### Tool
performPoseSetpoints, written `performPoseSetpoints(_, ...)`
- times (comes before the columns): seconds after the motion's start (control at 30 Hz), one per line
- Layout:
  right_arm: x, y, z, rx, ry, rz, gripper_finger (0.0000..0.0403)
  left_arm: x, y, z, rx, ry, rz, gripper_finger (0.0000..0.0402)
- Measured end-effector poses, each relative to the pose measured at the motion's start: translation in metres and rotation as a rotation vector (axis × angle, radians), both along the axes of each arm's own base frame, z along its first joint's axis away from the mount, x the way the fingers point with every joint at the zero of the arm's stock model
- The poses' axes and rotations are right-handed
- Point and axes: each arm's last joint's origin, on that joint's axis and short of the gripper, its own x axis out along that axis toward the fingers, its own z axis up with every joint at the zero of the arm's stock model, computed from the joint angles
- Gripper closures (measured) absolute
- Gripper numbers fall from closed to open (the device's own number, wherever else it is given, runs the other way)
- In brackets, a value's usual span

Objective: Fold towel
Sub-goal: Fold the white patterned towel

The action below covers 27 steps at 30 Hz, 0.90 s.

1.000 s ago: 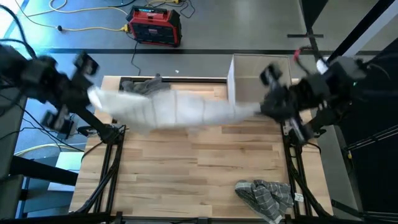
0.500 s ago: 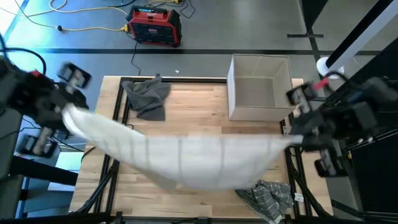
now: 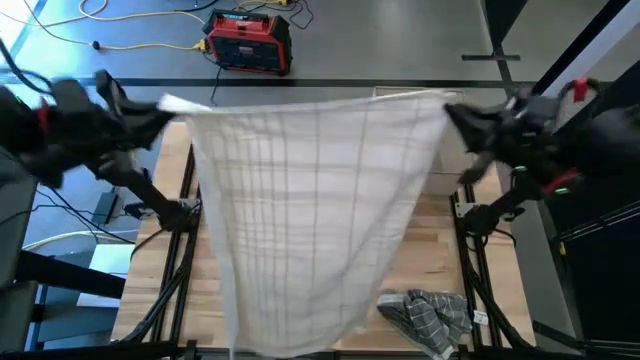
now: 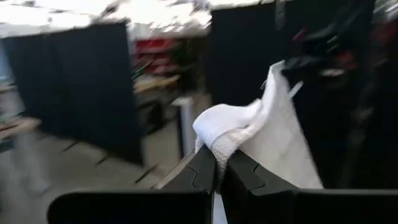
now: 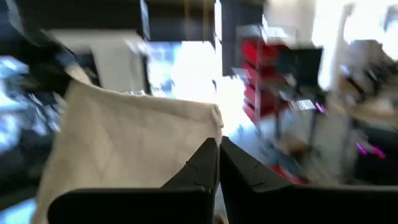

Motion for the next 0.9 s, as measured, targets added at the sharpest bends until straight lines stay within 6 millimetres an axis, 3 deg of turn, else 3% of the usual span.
performPoseSetpoints(0.17,0.009,-0.011,-0.044,0.146,0.161,-0.104,0.0403,-0.008,0.016,-0.037,-0.191,0.029,-0.048,0.0401)
performPoseSetpoints(0.23,0.019,-0.013,-0.057,0.145,0.240,-0.150,0.0403,-0.003,0.015,-0.043,-0.138,0.085,-0.065,0.0401)
performPoseSetpoints(0.33,0.037,-0.014,-0.061,0.106,0.319,-0.124,0.0403,0.004,0.010,-0.052,-0.072,0.172,-0.123,0.0401)
performPoseSetpoints(0.47,0.054,-0.018,-0.066,0.092,0.386,-0.096,0.0403,0.010,0.015,-0.075,-0.126,0.266,-0.071,0.0401)
performPoseSetpoints(0.73,0.085,-0.024,-0.093,0.044,0.600,-0.105,0.0403,0.036,0.010,-0.128,-0.050,0.503,-0.007,0.0401)
performPoseSetpoints(0.9,0.109,-0.026,-0.116,-0.067,0.708,-0.137,0.0403,0.050,0.014,-0.163,0.096,0.680,0.068,0.0401)
